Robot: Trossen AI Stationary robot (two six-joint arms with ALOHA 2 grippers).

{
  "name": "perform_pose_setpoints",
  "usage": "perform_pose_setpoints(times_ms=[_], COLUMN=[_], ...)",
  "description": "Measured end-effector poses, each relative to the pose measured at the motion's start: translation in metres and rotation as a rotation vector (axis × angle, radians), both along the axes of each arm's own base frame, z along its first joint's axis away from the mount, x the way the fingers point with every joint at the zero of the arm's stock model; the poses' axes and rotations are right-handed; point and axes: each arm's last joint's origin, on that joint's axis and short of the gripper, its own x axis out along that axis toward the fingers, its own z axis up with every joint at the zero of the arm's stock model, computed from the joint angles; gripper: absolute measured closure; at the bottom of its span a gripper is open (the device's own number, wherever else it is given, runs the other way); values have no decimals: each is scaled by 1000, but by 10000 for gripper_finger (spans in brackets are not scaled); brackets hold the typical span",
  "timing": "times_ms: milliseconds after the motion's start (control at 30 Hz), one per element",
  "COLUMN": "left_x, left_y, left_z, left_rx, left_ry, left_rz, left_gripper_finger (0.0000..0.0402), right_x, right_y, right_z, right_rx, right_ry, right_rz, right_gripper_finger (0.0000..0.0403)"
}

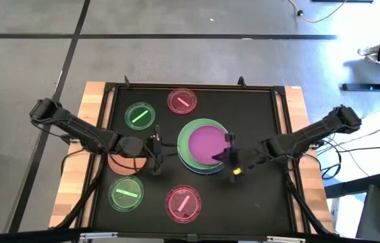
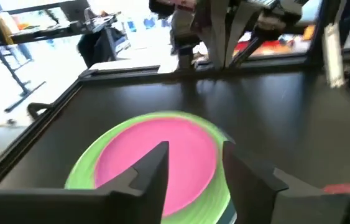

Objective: Stack plastic plates
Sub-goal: Stack the orange plate on top of the purple plate

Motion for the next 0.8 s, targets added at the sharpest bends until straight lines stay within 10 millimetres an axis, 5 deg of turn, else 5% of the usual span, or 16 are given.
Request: perform_pose_setpoints(times_ms=[333, 567, 800], left_x=[45, 33, 15], left_y=[-21, -41, -42], left_z=[6, 5, -32], left_rx=[-58, -339, -390], left_ry=[360, 696, 924], left_rz=[51, 312, 593], left_gripper_finger=[237, 237, 237], right_x=[-6, -10, -11], right_y=[2, -3, -3], right_z=[12, 20, 16], right_rx=[-110, -174, -127], right_ry=[-60, -100, -64], right_rz=[62, -32, -53], right_gripper_finger=[402, 402, 402])
